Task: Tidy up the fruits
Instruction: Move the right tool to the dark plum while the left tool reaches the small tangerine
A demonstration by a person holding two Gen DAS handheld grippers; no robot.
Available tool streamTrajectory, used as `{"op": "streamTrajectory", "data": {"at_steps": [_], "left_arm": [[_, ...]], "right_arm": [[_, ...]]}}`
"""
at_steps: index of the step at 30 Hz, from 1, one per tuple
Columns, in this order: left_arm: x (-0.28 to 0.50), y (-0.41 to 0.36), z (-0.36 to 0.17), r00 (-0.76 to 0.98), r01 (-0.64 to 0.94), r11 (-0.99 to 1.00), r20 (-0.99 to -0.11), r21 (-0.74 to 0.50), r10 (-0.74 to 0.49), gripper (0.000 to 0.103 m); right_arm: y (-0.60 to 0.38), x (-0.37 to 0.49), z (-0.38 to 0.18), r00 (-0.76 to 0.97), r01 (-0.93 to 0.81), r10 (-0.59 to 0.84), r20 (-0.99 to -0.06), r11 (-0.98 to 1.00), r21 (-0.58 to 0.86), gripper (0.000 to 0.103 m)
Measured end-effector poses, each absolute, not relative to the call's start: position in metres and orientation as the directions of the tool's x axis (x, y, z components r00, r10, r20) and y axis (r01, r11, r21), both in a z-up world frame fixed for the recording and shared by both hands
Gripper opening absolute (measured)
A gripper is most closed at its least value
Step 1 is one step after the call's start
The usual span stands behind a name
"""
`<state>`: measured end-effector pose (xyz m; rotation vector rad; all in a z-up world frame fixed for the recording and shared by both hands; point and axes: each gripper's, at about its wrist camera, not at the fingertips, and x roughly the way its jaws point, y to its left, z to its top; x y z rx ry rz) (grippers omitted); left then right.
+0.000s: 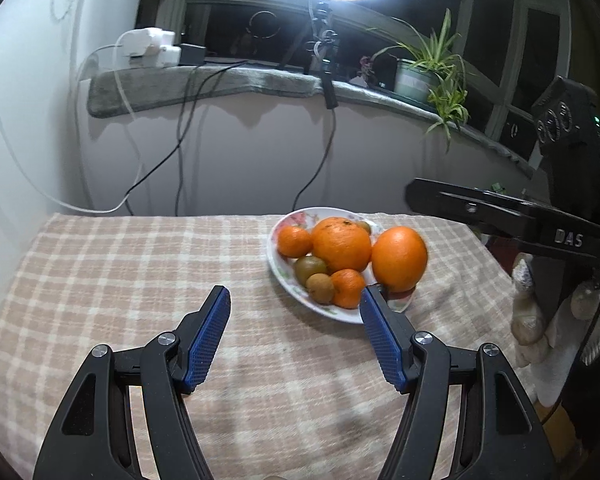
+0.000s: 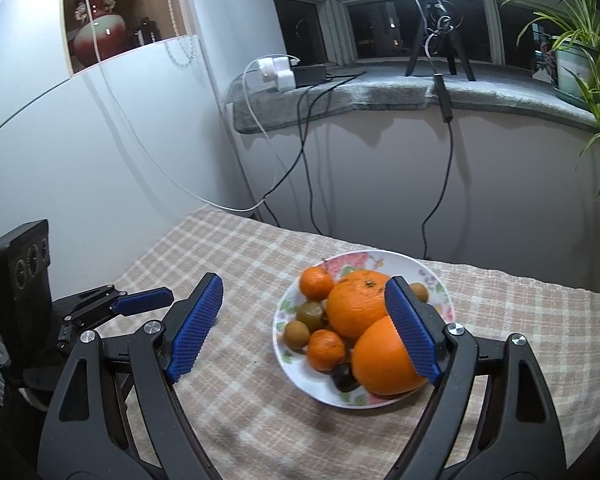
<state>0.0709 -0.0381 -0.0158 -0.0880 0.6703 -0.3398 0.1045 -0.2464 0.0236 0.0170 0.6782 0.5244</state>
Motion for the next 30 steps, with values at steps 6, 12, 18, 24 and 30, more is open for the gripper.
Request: {"op": "streamTrajectory", "data": {"at_steps": [6,12,18,24,30], "left_arm": [[0.068,-0.008,-0.021,0.742,0.216,0.958,-0.606,-0.19,-0.287,0.067],[0.064,0.025,-0.03,0.744,0.147,0.97,-0.624,-0.196,-0.239,0.067],[0.057,0.054,-0.04,0.735,0.089,0.975,-0.647,-0.203,-0.202,0.065],[0.053,0.066,-0.051,0.716,0.072,0.976,-0.67,-0.207,-0.195,0.055],[0.051,0.056,-0.061,0.691,0.107,0.972,-0.687,-0.211,-0.225,0.047]], "right_arm": [[-0.23,0.098,0.018,0.631,-0.49,0.496,-0.597,0.851,0.189,0.086],[-0.213,0.093,0.008,0.604,-0.516,0.514,-0.61,0.835,0.193,0.086],[-0.195,0.092,-0.003,0.568,-0.546,0.531,-0.629,0.815,0.195,0.086],[-0.174,0.092,-0.014,0.524,-0.578,0.547,-0.653,0.791,0.199,0.085],[-0.151,0.097,-0.03,0.47,-0.603,0.556,-0.685,0.769,0.211,0.079]]}}
